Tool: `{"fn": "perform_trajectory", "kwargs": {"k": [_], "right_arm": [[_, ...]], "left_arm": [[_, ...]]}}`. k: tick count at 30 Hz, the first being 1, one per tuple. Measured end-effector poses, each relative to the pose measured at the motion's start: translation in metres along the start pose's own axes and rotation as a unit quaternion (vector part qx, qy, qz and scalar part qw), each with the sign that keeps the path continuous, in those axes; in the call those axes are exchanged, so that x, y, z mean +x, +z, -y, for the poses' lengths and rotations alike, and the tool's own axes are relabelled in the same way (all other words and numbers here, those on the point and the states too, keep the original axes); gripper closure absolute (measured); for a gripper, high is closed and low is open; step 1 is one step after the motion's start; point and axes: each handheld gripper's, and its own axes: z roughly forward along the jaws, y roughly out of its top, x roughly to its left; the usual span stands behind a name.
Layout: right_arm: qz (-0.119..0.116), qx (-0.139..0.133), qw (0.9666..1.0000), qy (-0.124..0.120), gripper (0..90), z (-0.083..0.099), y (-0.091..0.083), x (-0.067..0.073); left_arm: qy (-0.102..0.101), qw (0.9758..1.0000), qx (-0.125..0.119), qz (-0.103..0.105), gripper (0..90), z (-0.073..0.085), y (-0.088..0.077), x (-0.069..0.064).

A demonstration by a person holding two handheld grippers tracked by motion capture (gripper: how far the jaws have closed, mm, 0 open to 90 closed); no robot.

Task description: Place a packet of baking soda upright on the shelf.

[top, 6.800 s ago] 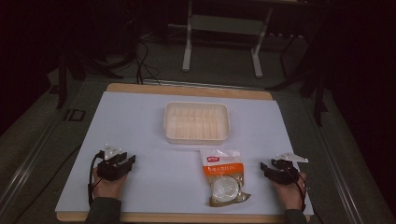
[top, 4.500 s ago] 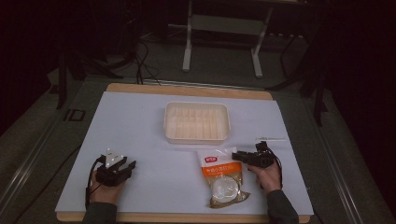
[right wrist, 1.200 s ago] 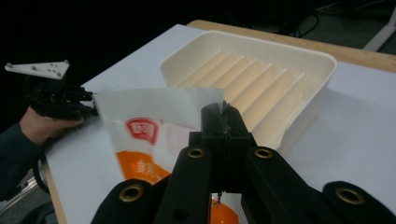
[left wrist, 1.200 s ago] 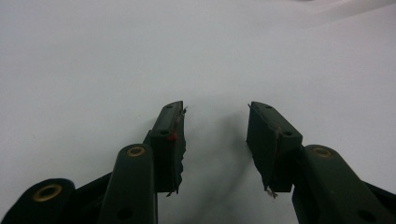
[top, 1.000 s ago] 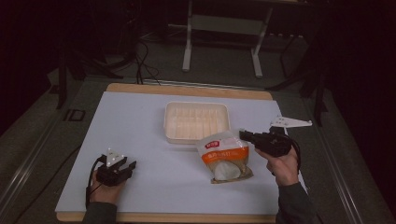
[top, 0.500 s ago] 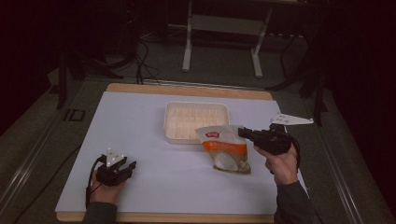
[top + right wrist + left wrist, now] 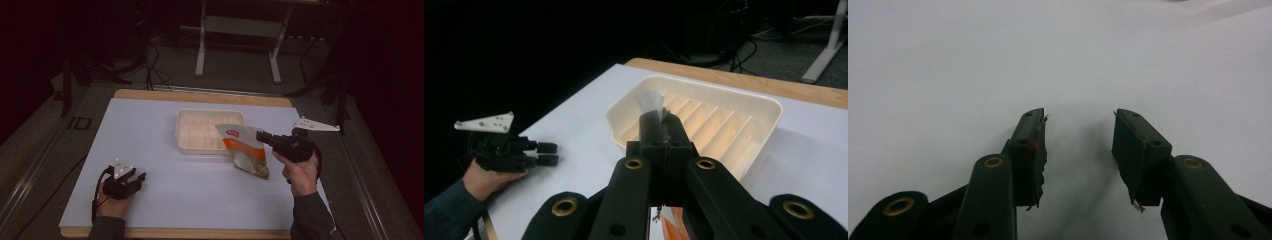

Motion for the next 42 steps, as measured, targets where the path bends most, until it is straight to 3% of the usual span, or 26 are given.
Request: {"fn": "perform_trajectory", "kwargs": {"k": [15,27,42], "right_arm": [[-0.010,-0.046,0.9988,0.016,90.0,-0.021,0.002,0.012],[0.019,-0.081,0.9960,0.033,90.0,-0.033,0.011,0.015],[0.056,-0.101,0.9925,0.042,90.0,-0.043,0.028,0.014]], "left_arm": [[-0.002,1.0000,0.000,0.000,56.2,0.000,0.000,0.000],[-0.002,1.0000,0.002,0.000,56.1,0.000,0.001,0.000],[-0.001,1.0000,0.003,-0.001,56.2,0.000,0.001,0.000]]}}
